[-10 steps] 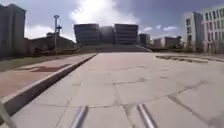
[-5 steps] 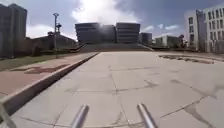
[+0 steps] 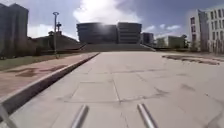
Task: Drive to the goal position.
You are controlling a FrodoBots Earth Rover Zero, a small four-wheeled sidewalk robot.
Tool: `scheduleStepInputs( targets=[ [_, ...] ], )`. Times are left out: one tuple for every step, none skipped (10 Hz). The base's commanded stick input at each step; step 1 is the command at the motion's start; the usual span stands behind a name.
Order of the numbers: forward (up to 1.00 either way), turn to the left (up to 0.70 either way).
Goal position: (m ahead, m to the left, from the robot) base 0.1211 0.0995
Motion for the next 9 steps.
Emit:
scheduleStepInputs(
  targets=[
    [0.70, 0.00],
    [0.70, 0.00],
    [0.70, 0.00],
    [0.70, 0.00],
    [0.70, 0.00],
    [0.70, 0.00],
    [0.70, 0.00],
    [0.70, 0.00],
    [0.70, 0.00]
  ],
)
